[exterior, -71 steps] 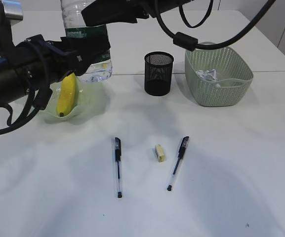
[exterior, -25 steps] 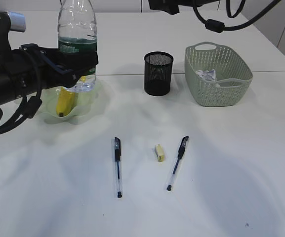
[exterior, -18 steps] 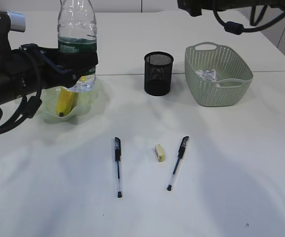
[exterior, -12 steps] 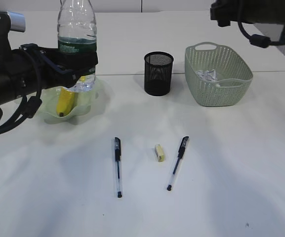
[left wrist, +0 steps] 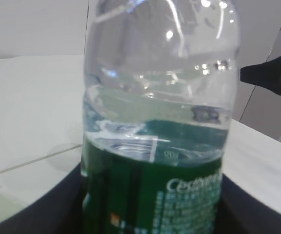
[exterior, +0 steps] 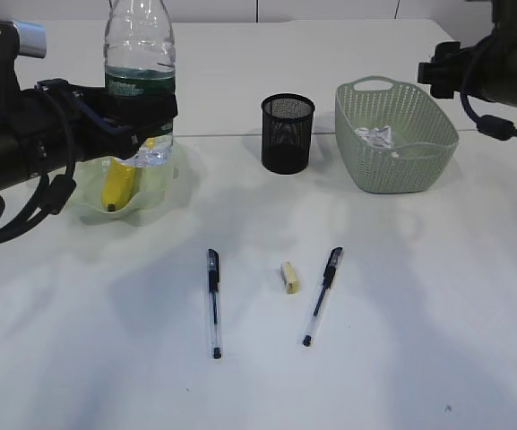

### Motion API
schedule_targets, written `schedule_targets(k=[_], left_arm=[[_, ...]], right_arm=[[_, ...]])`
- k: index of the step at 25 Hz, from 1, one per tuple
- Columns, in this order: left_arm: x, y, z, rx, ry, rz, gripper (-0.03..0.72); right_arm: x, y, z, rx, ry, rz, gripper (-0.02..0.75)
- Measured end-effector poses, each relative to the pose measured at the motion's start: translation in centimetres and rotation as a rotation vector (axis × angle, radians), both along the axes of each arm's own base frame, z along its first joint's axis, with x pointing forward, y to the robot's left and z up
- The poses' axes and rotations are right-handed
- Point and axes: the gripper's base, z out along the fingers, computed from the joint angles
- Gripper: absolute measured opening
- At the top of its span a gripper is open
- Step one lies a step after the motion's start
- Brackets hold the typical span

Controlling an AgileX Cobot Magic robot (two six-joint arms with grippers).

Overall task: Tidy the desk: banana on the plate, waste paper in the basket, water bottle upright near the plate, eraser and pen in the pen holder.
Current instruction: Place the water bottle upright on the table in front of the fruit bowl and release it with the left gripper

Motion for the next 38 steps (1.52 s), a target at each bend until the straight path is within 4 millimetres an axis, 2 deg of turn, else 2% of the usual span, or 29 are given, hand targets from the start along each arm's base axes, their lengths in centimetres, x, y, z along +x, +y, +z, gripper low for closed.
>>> schedule_targets(k=[6, 17, 30, 38], left_arm=[[0.0, 0.0, 0.0, 0.003, 0.004, 0.002, 0.398], [0.0, 0.1, -0.1, 0.010, 0.011, 0.008, 0.398], [0.3, 0.5, -1.2, 0.092, 0.100, 0.058, 0.398], [0.4, 0.7, -1.2, 0.092, 0.102, 0.066, 0.398]], right_arm=[[-0.8, -0.4, -0.7, 0.032, -0.003, -0.046, 0.590], [-3.9, -1.5, -2.5, 0.095, 0.018, -0.131, 0.591], [-6.1, -2.5, -4.7, -0.051, 0.007, -0.147, 0.590], [-6.3, -2.6, -4.8, -0.057, 0.002, -0.154, 0.590]])
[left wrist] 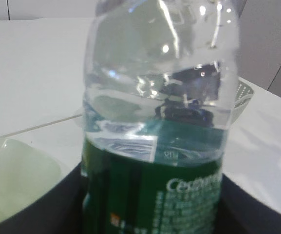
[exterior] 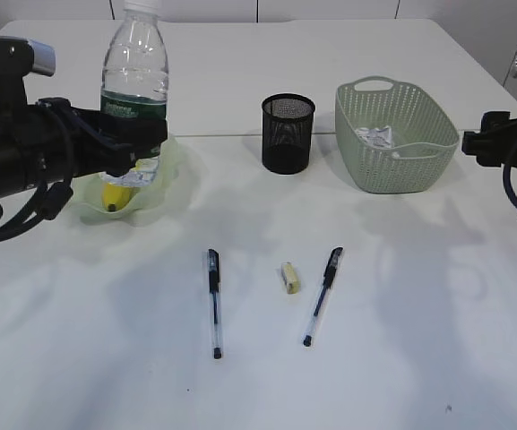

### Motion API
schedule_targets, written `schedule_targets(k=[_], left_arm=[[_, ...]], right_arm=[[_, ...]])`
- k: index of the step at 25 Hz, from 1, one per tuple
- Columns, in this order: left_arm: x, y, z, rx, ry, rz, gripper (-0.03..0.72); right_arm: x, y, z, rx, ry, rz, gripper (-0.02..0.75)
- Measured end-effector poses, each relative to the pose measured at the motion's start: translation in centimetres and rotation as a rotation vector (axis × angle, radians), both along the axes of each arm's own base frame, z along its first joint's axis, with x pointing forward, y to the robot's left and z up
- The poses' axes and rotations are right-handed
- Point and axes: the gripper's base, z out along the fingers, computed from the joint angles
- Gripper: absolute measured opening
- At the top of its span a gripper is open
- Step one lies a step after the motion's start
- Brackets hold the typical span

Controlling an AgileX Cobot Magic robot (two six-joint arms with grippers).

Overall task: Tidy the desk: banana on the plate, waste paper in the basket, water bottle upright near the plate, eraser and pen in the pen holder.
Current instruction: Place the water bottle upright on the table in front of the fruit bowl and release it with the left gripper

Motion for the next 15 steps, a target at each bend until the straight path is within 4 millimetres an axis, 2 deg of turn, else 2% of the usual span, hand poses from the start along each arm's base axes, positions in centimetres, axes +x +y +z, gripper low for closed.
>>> schedule_targets(k=[5, 11, 15], left_arm=[[0.3, 0.7, 0.1, -0.003, -0.005, 0.020, 0.398], [0.4, 3.6, 0.4, -0.062, -0.108, 0.060, 0.398], [-0.3, 5.4, 0.0, -0.057, -0.184, 0.080, 0.398]], right_arm=[[0.0, -0.1, 0.1, -0.008, -0.015, -0.011, 0.591], [0.0, -0.2, 0.3, -0.017, -0.030, -0.022, 0.590], [0.0, -0.2, 0.3, -0.015, -0.031, -0.023, 0.591]])
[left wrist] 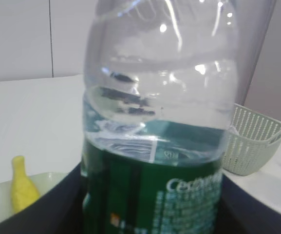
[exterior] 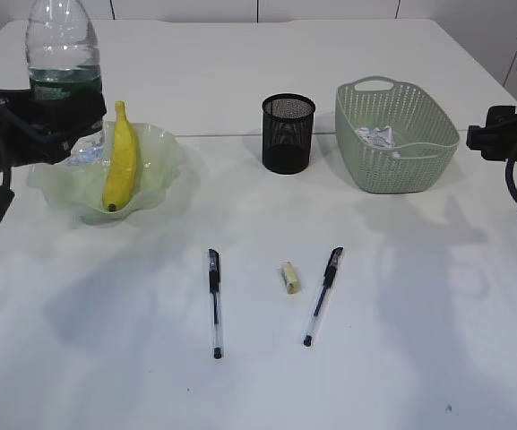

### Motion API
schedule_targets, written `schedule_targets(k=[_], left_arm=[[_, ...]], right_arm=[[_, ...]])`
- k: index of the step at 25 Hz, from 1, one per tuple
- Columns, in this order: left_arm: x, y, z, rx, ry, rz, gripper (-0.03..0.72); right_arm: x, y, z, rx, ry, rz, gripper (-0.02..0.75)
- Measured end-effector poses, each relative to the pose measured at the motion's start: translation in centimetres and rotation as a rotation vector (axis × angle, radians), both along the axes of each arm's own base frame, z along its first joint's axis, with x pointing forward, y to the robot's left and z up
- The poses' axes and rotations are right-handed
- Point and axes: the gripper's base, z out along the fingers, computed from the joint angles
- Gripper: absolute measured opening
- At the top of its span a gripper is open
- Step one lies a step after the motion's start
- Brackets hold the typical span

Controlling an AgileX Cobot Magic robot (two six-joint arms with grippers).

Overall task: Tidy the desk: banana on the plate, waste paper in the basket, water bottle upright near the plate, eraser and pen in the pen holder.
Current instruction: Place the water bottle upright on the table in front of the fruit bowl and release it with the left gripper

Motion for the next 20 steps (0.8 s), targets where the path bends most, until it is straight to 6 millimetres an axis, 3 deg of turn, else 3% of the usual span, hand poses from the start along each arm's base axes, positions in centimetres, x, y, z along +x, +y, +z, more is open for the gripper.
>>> schedule_targets(k=[8, 20], left_arm=[[-2.1, 3.6, -2.8, 0.105, 0.032, 0.109, 0.398], [-3.4, 8.4, -4.3, 0.154, 0.078, 0.314, 0.398]], right_arm=[[0.0, -0.1, 0.2, -0.008, -0.019, -0.014, 0.590], [0.0, -0.3, 0.4, -0.017, -0.038, -0.028, 0.591]])
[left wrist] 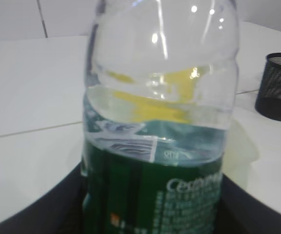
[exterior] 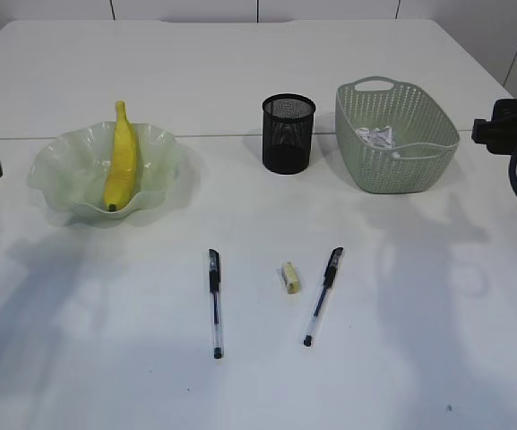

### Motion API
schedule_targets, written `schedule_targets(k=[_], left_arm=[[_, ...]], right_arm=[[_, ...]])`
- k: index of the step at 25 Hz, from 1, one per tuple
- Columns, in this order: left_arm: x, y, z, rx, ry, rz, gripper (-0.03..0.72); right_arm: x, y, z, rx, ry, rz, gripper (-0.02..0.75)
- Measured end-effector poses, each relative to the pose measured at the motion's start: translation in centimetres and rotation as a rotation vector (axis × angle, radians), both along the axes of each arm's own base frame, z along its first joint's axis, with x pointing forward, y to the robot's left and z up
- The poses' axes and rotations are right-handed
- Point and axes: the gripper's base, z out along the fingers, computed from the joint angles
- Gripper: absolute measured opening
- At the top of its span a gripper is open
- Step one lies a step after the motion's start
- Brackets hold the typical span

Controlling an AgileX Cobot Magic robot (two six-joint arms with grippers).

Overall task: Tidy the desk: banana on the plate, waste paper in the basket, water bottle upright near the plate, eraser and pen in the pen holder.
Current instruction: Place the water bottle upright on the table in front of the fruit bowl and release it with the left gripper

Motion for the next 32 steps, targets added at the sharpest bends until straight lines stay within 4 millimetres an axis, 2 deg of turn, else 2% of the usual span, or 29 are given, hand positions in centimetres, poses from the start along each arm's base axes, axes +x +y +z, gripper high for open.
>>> schedule_targets(k=[5, 13, 17, 25, 28, 32], left_arm=[[-0.9, 1.2, -0.7, -0.025, 0.036, 0.082, 0.398], [-1.1, 0.8, -0.9, -0.010, 0.047, 0.039, 0.398], [-1.4, -0.4, -1.2, 0.033, 0.059, -0.083, 0.398], [-1.7, -4.5, -1.3, 0.056, 0.061, -0.274, 0.398], [-1.8, -5.2, -1.2, 0.058, 0.057, -0.306, 0.398], [-1.6, -5.3, -1.0, 0.057, 0.049, -0.304, 0.398]], right_arm=[[0.0, 0.0, 0.0, -0.001, -0.001, -0.001, 0.590], [0.0, 0.0, 0.0, -0.001, -0.001, -0.001, 0.590], [0.0, 0.0, 0.0, -0.001, -0.001, -0.001, 0.590], [0.0, 0.0, 0.0, -0.001, -0.002, -0.001, 0.590], [0.0, 0.0, 0.0, -0.001, -0.002, -0.001, 0.590], [0.1, 0.0, -0.4, -0.003, 0.011, -0.001, 0.590]])
